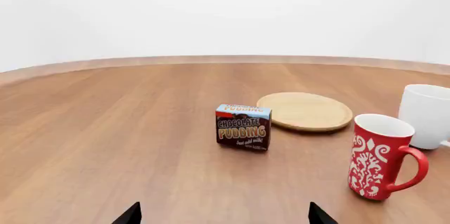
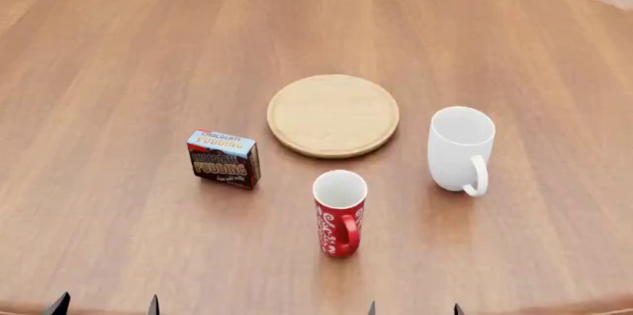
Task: Put the chocolate pudding to the left of the plate.
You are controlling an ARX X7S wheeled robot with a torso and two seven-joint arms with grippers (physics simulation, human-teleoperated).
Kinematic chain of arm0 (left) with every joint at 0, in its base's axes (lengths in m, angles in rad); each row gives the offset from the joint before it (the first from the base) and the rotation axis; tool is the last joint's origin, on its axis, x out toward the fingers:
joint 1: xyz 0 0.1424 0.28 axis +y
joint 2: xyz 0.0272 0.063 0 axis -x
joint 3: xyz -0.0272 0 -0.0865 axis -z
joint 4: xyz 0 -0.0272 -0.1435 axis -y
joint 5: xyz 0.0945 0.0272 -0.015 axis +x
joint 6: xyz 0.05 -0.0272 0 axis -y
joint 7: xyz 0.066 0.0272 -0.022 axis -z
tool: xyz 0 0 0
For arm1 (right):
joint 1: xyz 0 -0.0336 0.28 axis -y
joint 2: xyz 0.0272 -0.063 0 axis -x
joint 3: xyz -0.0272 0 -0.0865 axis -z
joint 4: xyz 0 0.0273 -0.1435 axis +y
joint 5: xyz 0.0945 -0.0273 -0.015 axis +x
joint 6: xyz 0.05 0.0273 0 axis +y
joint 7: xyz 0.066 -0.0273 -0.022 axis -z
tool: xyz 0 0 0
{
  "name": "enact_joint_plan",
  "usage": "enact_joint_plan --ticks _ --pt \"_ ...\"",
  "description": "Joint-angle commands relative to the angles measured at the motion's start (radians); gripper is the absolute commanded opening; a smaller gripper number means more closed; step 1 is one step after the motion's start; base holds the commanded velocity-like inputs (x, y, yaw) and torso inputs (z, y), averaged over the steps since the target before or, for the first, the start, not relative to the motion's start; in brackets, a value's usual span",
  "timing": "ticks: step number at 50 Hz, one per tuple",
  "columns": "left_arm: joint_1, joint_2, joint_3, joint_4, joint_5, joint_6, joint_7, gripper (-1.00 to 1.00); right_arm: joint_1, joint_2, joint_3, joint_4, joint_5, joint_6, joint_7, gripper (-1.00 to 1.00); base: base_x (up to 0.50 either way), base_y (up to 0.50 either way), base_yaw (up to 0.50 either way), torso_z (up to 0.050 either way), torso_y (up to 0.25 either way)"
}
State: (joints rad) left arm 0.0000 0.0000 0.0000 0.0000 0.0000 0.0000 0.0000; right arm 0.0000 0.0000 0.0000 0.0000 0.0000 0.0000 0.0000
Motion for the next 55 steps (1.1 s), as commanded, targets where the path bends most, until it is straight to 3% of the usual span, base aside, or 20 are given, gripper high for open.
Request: enact_joint_plan --ticks 1,21,37,55 --pt "0.009 -0.019 0.021 0.016 -0.018 0.0 -0.021 1.0 0.0 0.009 -0.013 0.0 0.009 0.0 0.013 1.0 0.0 0.0 0.0 0.0 0.0" --pt "-0.021 -0.06 0.082 -0.059 -0.061 0.021 -0.071 1.0 0.046 0.051 -0.1 0.088 -0.041 0.015 0.147 1.0 0.0 0.09 0.0 0.0 0.0" --pt "-0.02 -0.078 0.11 -0.052 -0.083 0.016 -0.092 1.0 0.041 0.075 -0.127 0.075 0.002 0.011 0.149 1.0 0.0 0.49 0.0 0.0 0.0" --pt "-0.016 -0.099 0.133 -0.039 -0.105 0.016 -0.114 1.0 0.038 0.095 -0.155 0.063 0.007 0.015 0.18 1.0 0.0 0.18 0.0 0.0 0.0"
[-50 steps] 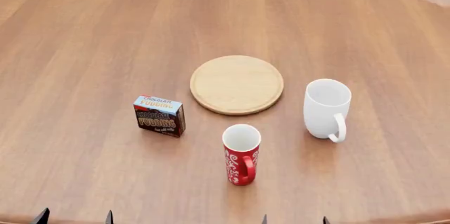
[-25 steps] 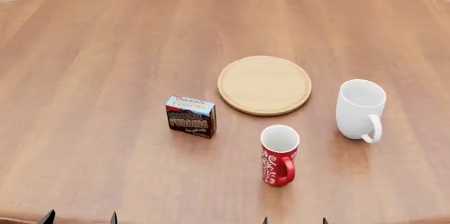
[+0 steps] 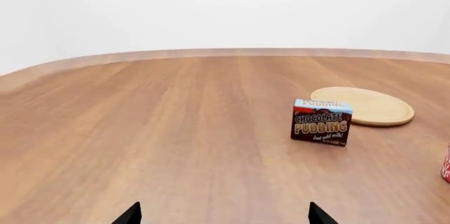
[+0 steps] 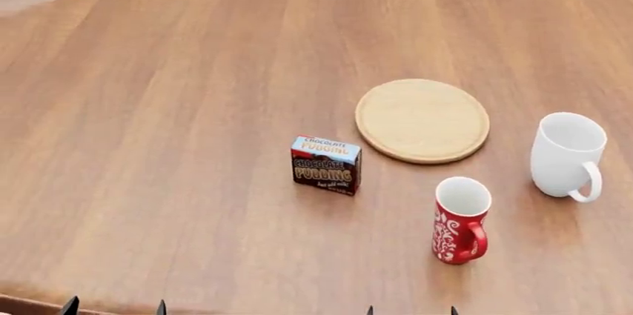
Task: Put the chocolate pudding to the left of the plate.
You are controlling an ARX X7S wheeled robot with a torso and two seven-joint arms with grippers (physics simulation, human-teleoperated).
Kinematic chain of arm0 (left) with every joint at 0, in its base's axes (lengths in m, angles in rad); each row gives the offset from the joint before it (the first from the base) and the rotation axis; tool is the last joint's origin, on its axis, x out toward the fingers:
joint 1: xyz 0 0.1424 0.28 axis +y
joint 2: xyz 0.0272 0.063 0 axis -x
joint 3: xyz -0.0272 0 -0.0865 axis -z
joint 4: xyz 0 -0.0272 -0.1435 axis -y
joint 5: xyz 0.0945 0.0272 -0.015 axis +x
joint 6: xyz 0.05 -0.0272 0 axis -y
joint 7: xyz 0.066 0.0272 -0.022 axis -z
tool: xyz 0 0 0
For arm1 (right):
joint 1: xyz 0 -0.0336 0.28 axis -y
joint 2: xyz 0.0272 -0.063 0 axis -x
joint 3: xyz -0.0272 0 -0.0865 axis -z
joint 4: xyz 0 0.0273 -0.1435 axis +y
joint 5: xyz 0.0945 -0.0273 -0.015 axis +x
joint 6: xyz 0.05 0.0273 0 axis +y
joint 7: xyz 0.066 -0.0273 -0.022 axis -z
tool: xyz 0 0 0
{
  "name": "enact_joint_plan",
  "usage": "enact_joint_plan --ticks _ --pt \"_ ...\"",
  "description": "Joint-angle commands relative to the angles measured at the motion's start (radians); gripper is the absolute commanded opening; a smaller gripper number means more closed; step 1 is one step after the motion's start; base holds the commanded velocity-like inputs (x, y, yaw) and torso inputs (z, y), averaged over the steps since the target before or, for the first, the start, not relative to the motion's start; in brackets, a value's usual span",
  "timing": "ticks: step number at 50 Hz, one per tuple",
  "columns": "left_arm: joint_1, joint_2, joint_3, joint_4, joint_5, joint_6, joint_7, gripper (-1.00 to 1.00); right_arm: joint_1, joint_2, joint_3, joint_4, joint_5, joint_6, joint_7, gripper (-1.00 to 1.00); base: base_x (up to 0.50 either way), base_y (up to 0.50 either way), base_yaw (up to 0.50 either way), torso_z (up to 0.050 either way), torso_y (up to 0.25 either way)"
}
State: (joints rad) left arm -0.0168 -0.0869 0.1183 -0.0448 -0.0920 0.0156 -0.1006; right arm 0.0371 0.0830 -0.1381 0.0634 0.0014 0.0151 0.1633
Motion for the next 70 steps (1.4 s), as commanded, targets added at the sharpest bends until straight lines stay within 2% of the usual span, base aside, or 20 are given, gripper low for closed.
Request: enact_joint_plan --ticks 1,20,28,32,34,41,70 --pt "0.001 -0.013 0.016 0.004 -0.014 0.001 -0.014 1.0 0.002 0.013 -0.017 -0.002 0.006 0.004 0.021 1.0 0.0 0.18 0.0 0.0 0.0" --pt "-0.01 -0.026 0.038 -0.016 -0.025 0.006 -0.039 1.0 0.012 0.027 -0.034 0.022 0.047 -0.012 0.025 1.0 0.0 0.16 0.0 0.0 0.0" --pt "-0.004 -0.035 0.029 0.023 -0.041 -0.029 -0.063 1.0 -0.025 0.038 -0.038 -0.07 0.022 0.012 0.071 1.0 0.0 0.0 0.0 0.0 0.0" --pt "0.03 -0.048 0.026 0.107 -0.044 -0.041 -0.077 1.0 -0.058 0.048 -0.04 -0.145 0.015 0.013 0.085 1.0 0.0 0.0 0.0 0.0 0.0" --pt "0.062 -0.054 0.011 0.184 -0.043 -0.059 -0.105 1.0 -0.1 0.063 -0.028 -0.215 0.071 -0.029 0.052 1.0 0.0 0.0 0.0 0.0 0.0" --pt "0.185 -0.081 -0.006 0.41 -0.027 -0.032 -0.143 1.0 -0.211 0.082 -0.012 -0.424 0.002 -0.04 0.124 1.0 0.0 0.0 0.0 0.0 0.0" --pt "0.168 -0.093 -0.006 0.385 -0.071 -0.022 -0.162 1.0 -0.188 0.098 -0.044 -0.41 -0.013 0.017 0.149 1.0 0.08 0.0 0.0 0.0 0.0"
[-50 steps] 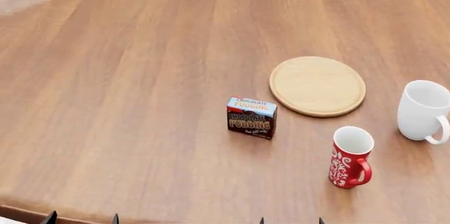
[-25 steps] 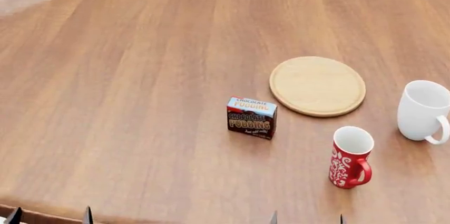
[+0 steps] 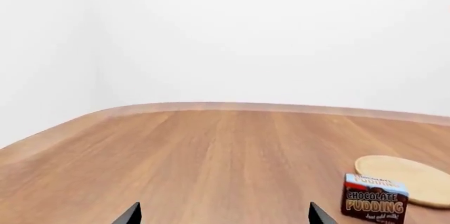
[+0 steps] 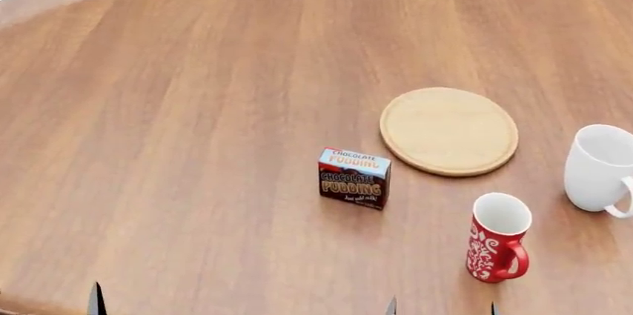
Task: Put the chocolate pudding to the left of the plate.
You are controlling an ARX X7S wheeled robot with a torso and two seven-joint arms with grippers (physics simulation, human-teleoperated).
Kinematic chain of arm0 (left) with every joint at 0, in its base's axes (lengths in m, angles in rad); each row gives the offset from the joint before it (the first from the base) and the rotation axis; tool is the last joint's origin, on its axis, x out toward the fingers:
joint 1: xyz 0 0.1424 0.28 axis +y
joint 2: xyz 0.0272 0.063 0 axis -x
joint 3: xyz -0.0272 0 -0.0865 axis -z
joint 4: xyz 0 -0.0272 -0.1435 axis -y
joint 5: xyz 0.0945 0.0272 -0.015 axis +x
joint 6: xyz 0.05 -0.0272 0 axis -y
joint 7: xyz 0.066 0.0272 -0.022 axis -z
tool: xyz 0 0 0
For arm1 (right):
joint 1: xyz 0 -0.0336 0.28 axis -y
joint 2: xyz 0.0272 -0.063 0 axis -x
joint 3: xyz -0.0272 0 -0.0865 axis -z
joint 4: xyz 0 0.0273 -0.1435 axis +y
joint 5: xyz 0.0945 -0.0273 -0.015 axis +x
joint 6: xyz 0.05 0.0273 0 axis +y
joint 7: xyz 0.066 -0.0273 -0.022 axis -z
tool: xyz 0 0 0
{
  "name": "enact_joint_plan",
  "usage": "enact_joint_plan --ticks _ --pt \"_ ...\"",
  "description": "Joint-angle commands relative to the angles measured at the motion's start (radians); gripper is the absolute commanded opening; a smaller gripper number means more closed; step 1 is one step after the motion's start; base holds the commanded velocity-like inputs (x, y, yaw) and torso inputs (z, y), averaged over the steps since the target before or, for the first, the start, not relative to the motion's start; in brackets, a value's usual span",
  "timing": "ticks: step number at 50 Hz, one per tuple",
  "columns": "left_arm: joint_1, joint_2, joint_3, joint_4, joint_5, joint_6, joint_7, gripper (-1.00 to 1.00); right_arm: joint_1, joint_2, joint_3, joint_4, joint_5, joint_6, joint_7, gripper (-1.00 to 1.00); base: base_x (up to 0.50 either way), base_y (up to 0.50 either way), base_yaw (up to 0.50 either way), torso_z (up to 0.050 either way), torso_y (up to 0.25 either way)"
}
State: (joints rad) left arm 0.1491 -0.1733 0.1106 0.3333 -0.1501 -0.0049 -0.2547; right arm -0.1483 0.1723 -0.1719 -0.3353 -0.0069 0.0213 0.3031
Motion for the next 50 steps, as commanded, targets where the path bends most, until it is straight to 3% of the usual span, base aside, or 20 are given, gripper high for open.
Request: enact_joint_plan --ticks 1,50 --pt "0.003 -0.008 0.003 0.008 -0.012 -0.001 -0.009 1.0 -0.003 0.009 -0.011 -0.012 -0.004 0.011 0.01 1.0 0.12 0.0 0.0 0.0 0.0" --pt "-0.013 -0.034 0.039 -0.023 -0.024 0.014 -0.028 1.0 0.014 0.032 -0.041 0.013 0.02 0.002 0.036 1.0 0.15 0.0 0.0 0.0 0.0"
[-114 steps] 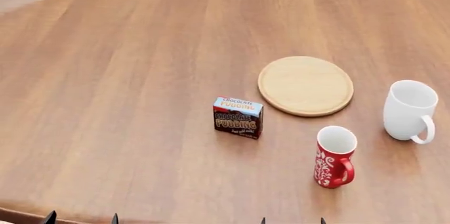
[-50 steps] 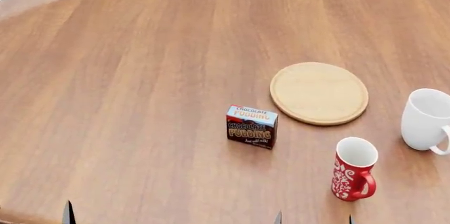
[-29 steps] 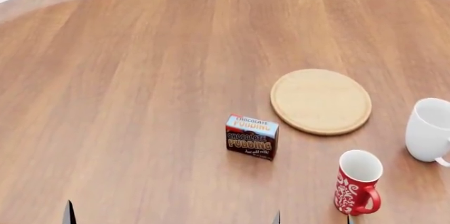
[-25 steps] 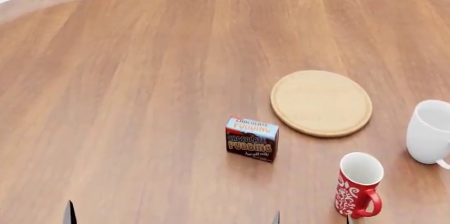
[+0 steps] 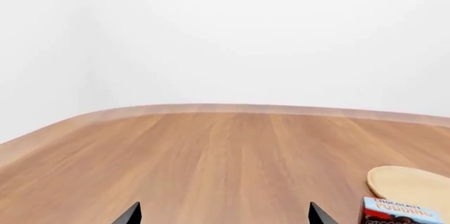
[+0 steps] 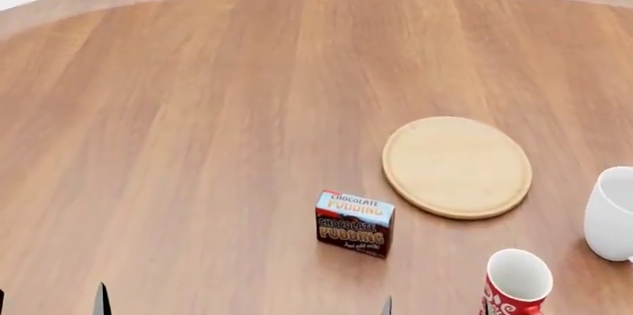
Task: Put the chocolate pudding to the left of the plate.
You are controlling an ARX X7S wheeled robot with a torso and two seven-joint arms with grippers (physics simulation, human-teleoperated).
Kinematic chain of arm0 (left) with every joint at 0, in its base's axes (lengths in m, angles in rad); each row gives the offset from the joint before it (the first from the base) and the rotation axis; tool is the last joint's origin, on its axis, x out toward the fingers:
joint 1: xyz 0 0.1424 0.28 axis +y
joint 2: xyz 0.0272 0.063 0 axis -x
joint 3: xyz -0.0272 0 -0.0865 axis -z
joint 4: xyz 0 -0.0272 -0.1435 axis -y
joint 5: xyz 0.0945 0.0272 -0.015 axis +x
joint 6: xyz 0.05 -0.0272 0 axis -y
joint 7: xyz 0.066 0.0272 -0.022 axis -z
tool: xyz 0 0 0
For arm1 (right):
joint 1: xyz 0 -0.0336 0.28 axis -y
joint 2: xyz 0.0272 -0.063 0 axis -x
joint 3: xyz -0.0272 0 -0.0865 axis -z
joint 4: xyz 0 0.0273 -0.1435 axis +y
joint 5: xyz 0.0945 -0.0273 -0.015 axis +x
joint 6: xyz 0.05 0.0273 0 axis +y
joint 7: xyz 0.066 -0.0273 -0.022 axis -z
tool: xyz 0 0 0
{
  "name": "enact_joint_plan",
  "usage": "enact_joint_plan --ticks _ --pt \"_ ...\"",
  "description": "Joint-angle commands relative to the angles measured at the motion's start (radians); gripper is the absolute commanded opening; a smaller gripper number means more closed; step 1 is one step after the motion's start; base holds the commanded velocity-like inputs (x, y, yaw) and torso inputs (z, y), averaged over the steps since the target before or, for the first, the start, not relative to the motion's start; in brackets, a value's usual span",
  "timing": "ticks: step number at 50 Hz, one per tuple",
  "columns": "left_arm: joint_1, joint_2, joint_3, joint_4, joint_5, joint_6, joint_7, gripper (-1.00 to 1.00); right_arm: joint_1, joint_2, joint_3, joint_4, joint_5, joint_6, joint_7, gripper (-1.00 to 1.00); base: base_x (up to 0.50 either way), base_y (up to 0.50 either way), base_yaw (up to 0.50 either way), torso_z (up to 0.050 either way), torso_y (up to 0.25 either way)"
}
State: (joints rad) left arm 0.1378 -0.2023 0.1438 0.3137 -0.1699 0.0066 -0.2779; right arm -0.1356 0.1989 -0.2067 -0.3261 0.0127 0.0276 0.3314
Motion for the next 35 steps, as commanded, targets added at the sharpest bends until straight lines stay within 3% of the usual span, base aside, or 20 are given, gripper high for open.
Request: enact_joint_plan --ticks 1,35 --pt "-0.001 -0.006 0.005 0.0 -0.006 0.001 -0.006 1.0 0.001 0.005 -0.006 0.005 0.0 -0.007 0.01 1.0 0.28 0.0 0.0 0.0 0.0" --pt "0.003 -0.022 0.021 0.008 -0.016 0.004 -0.024 1.0 0.003 0.022 -0.028 0.001 -0.002 -0.001 0.032 1.0 0.28 0.0 0.0 0.0 0.0"
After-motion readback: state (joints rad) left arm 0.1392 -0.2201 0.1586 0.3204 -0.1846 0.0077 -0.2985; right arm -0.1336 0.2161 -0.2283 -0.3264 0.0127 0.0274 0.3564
